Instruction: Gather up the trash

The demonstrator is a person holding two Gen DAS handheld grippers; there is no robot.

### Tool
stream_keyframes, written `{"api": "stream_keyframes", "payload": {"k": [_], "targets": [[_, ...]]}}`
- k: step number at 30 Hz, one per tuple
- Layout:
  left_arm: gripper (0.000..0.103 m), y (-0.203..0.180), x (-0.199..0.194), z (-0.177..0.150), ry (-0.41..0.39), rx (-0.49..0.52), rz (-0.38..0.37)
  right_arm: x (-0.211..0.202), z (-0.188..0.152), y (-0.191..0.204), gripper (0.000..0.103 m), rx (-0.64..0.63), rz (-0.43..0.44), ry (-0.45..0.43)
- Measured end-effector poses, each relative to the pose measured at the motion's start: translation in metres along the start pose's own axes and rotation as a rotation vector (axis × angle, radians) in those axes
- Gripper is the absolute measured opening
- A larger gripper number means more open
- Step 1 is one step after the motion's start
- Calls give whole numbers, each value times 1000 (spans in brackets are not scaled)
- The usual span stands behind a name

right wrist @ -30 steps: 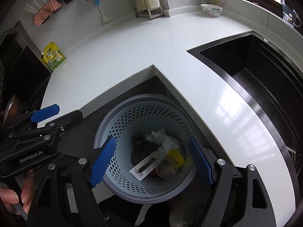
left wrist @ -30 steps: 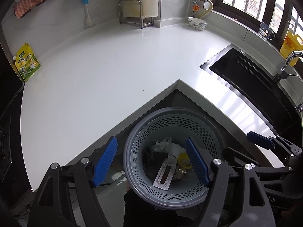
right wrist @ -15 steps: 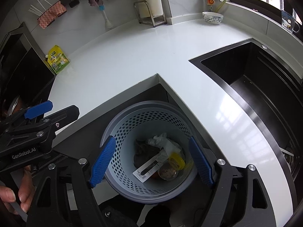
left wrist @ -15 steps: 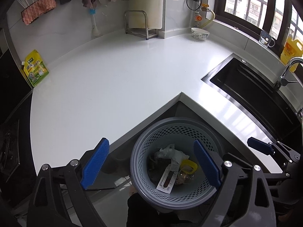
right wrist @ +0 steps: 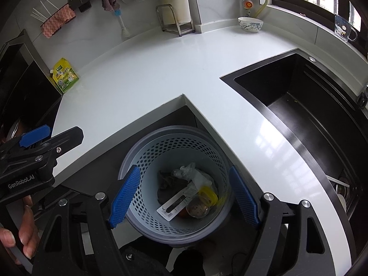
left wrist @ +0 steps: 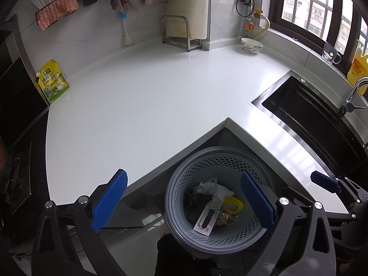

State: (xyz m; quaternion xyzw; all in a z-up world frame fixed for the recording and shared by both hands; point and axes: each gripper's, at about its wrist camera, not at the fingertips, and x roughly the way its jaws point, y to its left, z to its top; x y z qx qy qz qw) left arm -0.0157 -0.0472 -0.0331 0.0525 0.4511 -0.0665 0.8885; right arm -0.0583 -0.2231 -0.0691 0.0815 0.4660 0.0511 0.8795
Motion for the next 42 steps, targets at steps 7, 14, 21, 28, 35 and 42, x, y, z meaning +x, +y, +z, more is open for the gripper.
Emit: {"api": "stream_keyframes", "payload": {"k": [7, 14, 21, 28, 35, 42], "targets": [[97, 0, -3, 4, 4, -2, 19, -1, 1, -2, 76, -4, 3, 1], [97, 1, -7, 5, -3, -11, 21, -3, 1, 0, 76, -4, 6, -6], [97, 2, -7, 5, -2, -11, 22, -4, 1, 0, 76, -9, 7, -9], [97, 3, -7, 5, 0, -10, 23, -4, 1, 1, 76, -10, 8, -10], [97, 4, -7, 4, 2, -10, 21, -4, 1, 2, 76, -14, 6, -8], [97, 5, -8, 3, 0, -1, 20, -4, 0, 7, 76, -22, 6, -5]]}}
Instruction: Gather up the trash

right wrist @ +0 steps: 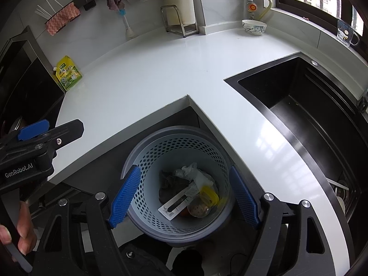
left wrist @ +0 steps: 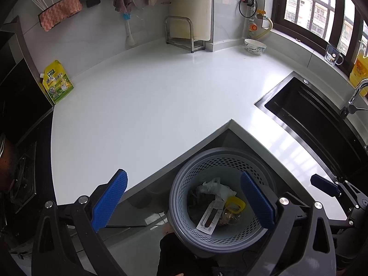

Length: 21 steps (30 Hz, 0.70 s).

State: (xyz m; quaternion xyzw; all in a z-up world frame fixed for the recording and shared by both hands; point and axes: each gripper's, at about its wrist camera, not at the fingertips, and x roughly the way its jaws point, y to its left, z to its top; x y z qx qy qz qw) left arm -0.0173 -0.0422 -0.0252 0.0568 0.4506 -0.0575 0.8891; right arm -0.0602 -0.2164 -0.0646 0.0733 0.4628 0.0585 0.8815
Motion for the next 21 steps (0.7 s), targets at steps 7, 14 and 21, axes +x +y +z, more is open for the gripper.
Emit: {"api": "stream_keyframes", "payload": {"k": [7, 14, 21], "targets": [[97, -1, 0, -2, 5, 5, 4, 0, 0, 1, 76, -1, 0, 0], [97, -2, 0, -1, 6, 6, -1, 0, 0, 0, 76, -1, 0, 0], [97, -3, -1, -1, 2, 5, -8, 0, 0, 0, 76, -3, 1, 1]]}}
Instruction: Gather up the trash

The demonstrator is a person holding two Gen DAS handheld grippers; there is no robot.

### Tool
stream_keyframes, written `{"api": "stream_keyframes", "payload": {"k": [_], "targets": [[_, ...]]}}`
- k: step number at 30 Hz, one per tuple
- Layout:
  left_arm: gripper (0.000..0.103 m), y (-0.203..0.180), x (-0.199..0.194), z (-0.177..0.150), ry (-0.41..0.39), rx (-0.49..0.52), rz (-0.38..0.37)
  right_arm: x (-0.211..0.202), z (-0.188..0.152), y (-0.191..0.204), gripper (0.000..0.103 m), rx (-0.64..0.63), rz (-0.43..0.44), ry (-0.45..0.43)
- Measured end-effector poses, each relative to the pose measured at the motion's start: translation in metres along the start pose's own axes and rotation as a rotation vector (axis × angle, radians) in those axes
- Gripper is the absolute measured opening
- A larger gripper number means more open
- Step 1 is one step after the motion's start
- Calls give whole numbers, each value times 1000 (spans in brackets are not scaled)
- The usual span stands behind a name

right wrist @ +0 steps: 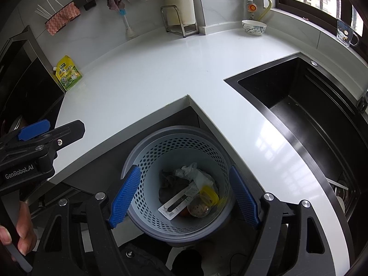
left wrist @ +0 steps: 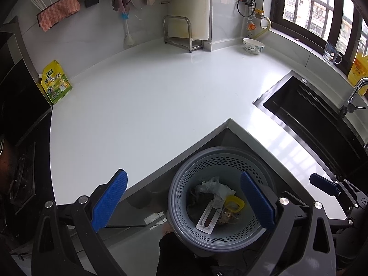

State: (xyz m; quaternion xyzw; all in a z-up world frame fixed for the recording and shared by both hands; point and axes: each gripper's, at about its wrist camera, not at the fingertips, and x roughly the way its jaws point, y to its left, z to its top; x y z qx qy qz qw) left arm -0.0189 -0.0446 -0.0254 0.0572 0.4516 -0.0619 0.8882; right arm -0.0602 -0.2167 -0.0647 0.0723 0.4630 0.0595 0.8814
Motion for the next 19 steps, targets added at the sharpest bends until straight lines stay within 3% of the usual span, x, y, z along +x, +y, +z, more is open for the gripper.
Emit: {"api": "stream_keyframes", "payload": {"k": [19], "targets": [[97, 2, 1, 0, 8, -5, 10, 0, 0, 2, 76, 3, 0, -1]]}}
